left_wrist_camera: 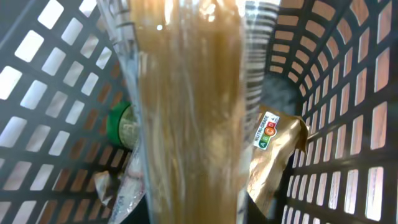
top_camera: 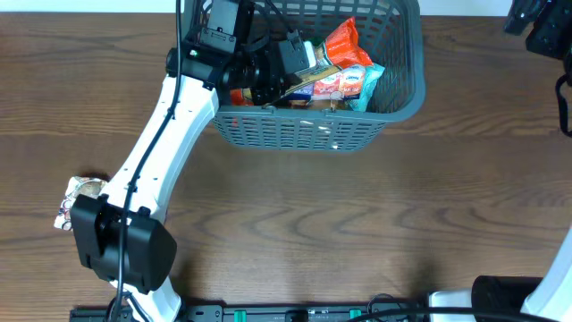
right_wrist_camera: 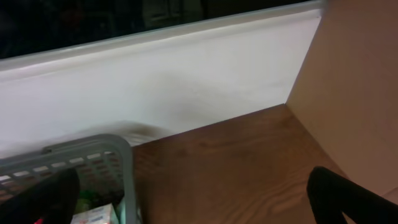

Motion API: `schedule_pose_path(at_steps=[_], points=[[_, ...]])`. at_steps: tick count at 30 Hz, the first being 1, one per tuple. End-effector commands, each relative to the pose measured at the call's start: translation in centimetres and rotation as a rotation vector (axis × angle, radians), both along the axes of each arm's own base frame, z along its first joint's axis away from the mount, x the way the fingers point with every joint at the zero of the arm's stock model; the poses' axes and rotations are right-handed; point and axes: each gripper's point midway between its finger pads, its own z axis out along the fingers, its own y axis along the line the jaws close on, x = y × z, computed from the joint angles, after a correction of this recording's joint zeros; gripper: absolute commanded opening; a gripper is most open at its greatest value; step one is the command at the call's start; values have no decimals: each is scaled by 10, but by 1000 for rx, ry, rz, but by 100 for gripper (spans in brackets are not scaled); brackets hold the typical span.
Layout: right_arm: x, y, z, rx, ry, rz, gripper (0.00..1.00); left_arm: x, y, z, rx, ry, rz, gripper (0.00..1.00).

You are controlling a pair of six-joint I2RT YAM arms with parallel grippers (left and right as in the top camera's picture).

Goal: Pack container
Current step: 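Lift the spaghetti package and carry it over the basket with the left gripper, then release the spaghetti into the basket and withdraw the left gripper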

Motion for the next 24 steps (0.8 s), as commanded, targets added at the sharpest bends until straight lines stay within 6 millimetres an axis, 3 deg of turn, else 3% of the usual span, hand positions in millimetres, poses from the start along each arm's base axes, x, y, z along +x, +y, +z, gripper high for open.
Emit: schedule_pose_path(at_steps=[1,7,10,13,16,18,19,20,22,24], points=[[0,-3,0,12,-3,-14,99,1,-2,35,-42,-85,-20,98],[0,-3,0,12,-3,-14,99,9,0,43,-61,-101,32,98],[0,-3,0,12,-3,-14,99,24,4,69,-115,-142,148,99],[0,-3,0,12,-3,-14,99,45,21,105,-171,-225,341,98],[0,-3,0,12,-3,-14,99,66,65,147,-225,-326,664,99],[0,-3,0,12,-3,-14,99,69,105,166,-241,-375,902,98],[0,-3,0,12,-3,-14,99,67,135,175,-258,-396,1071,98],[0,-3,0,12,-3,-14,99,59,166,183,-279,-411,1252,98],[0,-3,0,12,-3,-14,99,38,208,188,-276,-426,1466,98],[0,-3,0,12,-3,-14,99,14,238,186,-218,-416,1575,98]])
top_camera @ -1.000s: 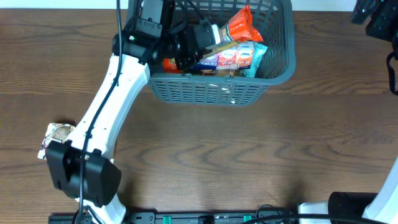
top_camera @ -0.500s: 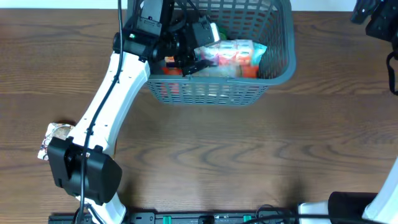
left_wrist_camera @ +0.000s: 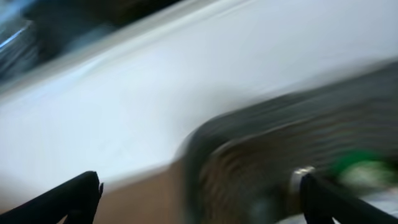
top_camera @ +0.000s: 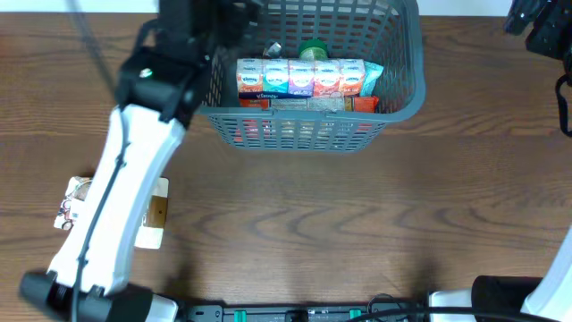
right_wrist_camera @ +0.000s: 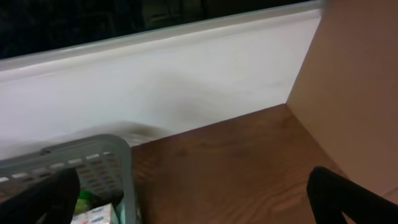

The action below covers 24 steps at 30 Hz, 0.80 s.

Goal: Pack container
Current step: 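Release the spaghetti into the basket and withdraw the left gripper, then move the left gripper down to the clear bag of brown grains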

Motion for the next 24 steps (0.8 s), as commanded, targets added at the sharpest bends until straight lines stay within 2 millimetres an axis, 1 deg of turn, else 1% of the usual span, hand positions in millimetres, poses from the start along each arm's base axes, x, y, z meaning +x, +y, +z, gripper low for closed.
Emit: schedule_pose_path(at_steps=[1,5,7,8,13,16,19,21,24], points=[[0,-3,0,12,-3,-14,99,-42,88,25,-52,-57,442,98],[0,-3,0,12,-3,-14,99,-84,120,10,-33,63,522,99],[0,-3,0,12,-3,-14,99,-99,135,4,-8,114,553,99],[0,-3,0,12,-3,-14,99,-115,150,-3,12,168,592,98],[0,-3,0,12,-3,-14,99,-158,191,-24,-17,290,759,99],[0,-3,0,12,-3,-14,99,-178,212,-32,-93,302,886,98],[0,-3,0,12,-3,-14,99,-201,228,-44,-200,319,1035,98],[0,-3,0,12,-3,-14,99,-218,236,-56,-283,328,1153,98],[0,-3,0,12,-3,-14,99,-238,240,-78,-363,402,1248,98]])
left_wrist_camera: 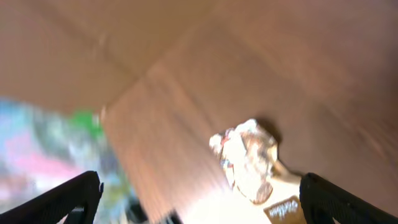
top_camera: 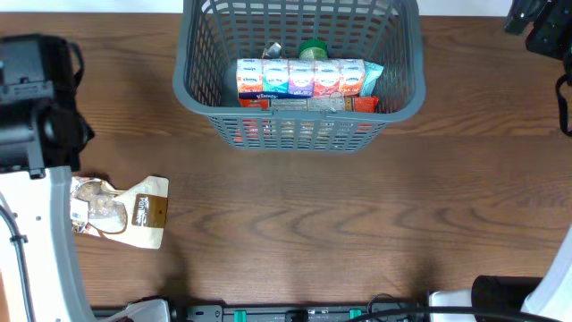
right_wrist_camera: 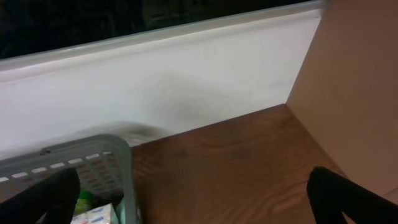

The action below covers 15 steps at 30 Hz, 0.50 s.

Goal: Pack container
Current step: 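Move the left gripper down to the clear bag of brown grains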

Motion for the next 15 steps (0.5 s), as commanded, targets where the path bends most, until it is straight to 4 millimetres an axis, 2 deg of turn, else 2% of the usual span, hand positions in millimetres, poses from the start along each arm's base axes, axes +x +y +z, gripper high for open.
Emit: schedule_pose_path(at_steps=[1,9,15], points=[[0,-3,0,12,-3,-14,99,-22,6,-23,-118,-59,221,98],[0,-3,0,12,-3,-14,99,-57,6,-85,-250,127,347,98],[0,-3,0,12,-3,-14,99,-63,-2,-139,-370,188,394,98]])
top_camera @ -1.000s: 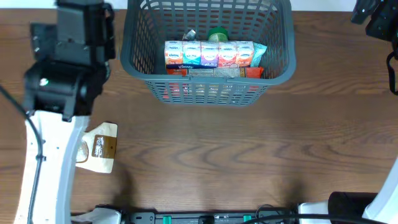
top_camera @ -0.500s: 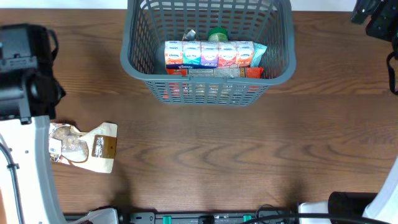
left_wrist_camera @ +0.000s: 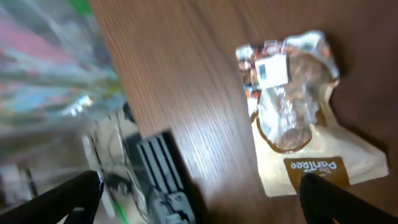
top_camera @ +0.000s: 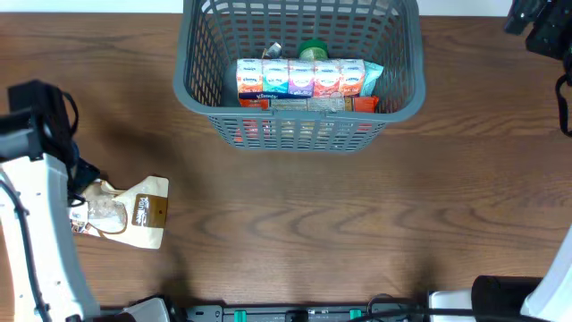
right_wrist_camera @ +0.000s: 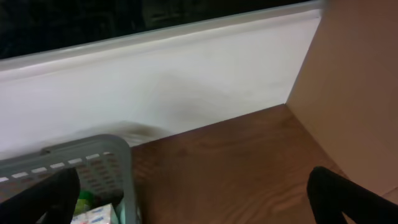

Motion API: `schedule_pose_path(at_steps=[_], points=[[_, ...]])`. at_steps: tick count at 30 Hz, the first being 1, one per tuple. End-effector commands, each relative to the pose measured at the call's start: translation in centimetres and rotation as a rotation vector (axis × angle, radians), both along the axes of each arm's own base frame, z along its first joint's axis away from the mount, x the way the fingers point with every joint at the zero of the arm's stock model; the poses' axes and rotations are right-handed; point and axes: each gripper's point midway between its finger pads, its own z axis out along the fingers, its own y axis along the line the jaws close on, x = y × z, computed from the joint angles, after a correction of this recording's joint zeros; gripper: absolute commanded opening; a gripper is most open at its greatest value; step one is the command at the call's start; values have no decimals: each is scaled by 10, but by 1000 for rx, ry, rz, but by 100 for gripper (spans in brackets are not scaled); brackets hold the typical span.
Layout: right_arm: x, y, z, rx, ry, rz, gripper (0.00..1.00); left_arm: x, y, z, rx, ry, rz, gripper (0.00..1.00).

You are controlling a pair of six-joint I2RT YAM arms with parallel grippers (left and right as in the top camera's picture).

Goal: Pack container
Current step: 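Move the left gripper down to the clear bag of brown grains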

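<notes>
The grey plastic basket (top_camera: 299, 125) stands at the table's far middle. It holds a row of tissue packs (top_camera: 299, 77), a green lid (top_camera: 312, 48) and other packets. A cream snack pouch (top_camera: 121, 213) with a clear window and a brown label lies flat at the near left, also in the left wrist view (left_wrist_camera: 298, 118). My left gripper (left_wrist_camera: 199, 208) hovers over the table beside the pouch, open and empty. My right gripper (right_wrist_camera: 193, 208) is raised at the far right corner, open and empty, with the basket's rim (right_wrist_camera: 74, 152) at its left.
A black equipment rail (top_camera: 295, 313) runs along the table's near edge and shows beyond the edge in the left wrist view (left_wrist_camera: 161, 180). A white wall ledge (right_wrist_camera: 161, 68) and a tan side panel (right_wrist_camera: 360, 93) bound the far right corner.
My left arm has shifted a little nearer the front, and its wrist camera now looks down on the pouch from closer. Pouch, basket and right arm have not moved.
My left gripper was inside the basket, shut on a clear pack with brownish contents. Then it was open at the basket's left rim, the basket's goods settled in a row. Later it was out over the left table near the pouch, where it is now.
</notes>
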Motion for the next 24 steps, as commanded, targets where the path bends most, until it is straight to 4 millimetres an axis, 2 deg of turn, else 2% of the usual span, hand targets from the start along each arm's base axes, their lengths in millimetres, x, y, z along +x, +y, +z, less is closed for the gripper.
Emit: schedule_pose_path(at_steps=[1,3,7,14,24], points=[[0,-3,0,12,-2,-14,99,-4,-13,-34,-116,-7,57,98],[0,-3,0,12,-2,-14,99,-4,-17,-53,-162,-9,72,98],[0,-3,0,12,-2,-14,99,-11,-15,-78,-168,1,132,99],[0,-3,0,12,-2,-14,99,-36,-8,-110,-142,8,325,98],[0,-3,0,12,-2,-14,99,-47,-3,-152,-133,-11,374,99]])
